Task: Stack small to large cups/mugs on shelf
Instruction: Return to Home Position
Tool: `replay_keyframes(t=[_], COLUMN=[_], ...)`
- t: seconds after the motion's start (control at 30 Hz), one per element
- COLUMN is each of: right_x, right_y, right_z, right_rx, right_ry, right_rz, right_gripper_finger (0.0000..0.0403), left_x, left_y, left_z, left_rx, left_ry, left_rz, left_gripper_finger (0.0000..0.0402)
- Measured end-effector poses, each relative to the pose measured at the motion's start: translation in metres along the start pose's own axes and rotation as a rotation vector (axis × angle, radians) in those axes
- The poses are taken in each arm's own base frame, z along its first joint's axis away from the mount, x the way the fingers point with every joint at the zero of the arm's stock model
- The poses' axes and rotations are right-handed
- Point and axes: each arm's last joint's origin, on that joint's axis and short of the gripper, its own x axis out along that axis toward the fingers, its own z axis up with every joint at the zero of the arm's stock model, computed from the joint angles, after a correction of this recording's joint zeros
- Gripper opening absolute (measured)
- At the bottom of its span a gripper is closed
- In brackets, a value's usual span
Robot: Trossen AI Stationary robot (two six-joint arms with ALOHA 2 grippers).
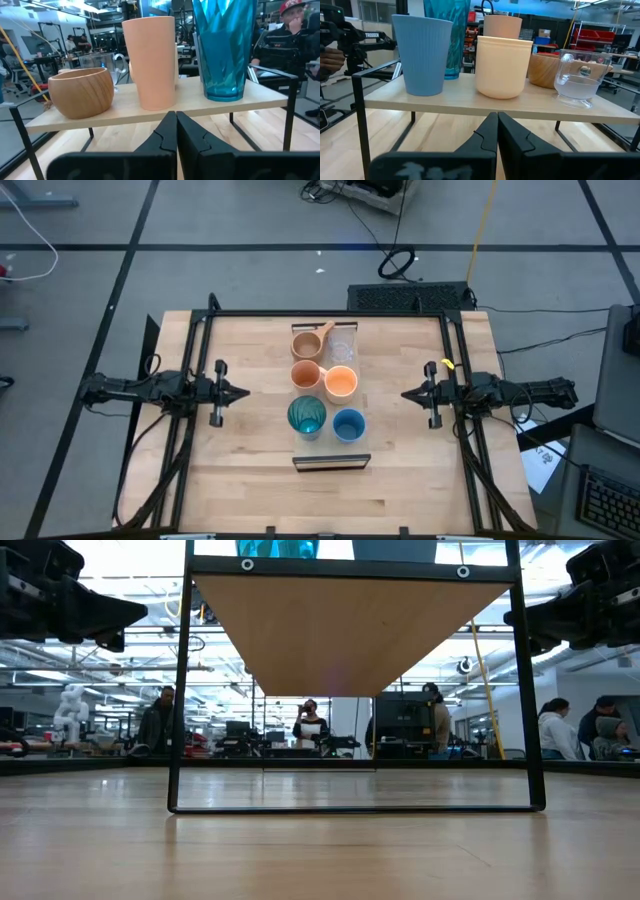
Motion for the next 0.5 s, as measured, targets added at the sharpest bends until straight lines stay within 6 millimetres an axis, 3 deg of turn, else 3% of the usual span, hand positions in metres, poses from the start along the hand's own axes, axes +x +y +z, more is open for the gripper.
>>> replay_keyframes(t=[0.5], right_x=[0.0], right_y=[0.0], right_z=[0.0001], right_rx=[0.0], right_ry=[-0.001], right_rz=[0.0], right_gripper_finger=[0.0], left_x=[0.0], left_y=[-0.0004], left_z=[-0.0026], left_rx=[0.043], left_ry=[0.027], left_rz=[-0.008], left_gripper_finger=[0.0001])
